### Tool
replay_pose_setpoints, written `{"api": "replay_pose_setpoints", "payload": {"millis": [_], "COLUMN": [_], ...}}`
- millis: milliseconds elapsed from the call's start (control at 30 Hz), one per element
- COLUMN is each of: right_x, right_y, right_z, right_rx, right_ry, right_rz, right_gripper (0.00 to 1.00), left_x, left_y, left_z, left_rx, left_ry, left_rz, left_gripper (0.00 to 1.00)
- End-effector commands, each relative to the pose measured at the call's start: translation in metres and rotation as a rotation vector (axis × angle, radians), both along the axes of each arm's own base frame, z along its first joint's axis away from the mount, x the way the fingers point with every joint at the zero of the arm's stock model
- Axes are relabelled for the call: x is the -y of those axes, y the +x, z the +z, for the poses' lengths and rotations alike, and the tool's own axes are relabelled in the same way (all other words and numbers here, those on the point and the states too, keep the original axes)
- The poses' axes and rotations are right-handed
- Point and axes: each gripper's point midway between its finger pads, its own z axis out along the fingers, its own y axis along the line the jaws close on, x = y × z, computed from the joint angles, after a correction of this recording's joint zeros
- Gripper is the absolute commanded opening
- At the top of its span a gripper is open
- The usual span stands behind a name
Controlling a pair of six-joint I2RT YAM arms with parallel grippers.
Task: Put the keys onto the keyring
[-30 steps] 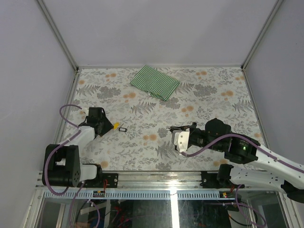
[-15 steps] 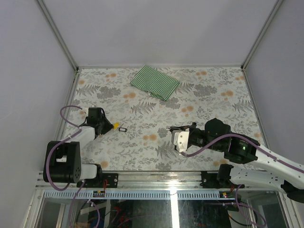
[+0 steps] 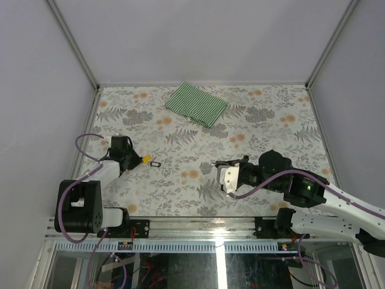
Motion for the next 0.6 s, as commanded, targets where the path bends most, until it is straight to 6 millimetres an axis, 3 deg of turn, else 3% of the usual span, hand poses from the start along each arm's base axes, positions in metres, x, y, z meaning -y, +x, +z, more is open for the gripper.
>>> {"api": "replay_pose_setpoints", "payload": {"millis": [0,200,567], "right_x": [-0.004,-0.002,0.004], "right_y": [-0.001,0.003,0.006], "right_z": [0.022,0.021,0.033], "right_rx": [0.022,0.044,0.096], "right_ry": [0.061,0.046,0.049], "right_rz": [0.009,-0.005,-0.015], "right_gripper": [0.00,0.00,0.00], "left_x": [-0.004,-0.002,0.077], "left_y": [0.006,0.005,-0.001], "left_z": [0.017,0.052,0.144], "left_rx": [0.060,0.109,0.273], "left_ry": [0.018,0.059,0.161], "left_rz": [-0.004,-0.066,-0.476], "left_gripper": [0.00,0.00,0.00]}}
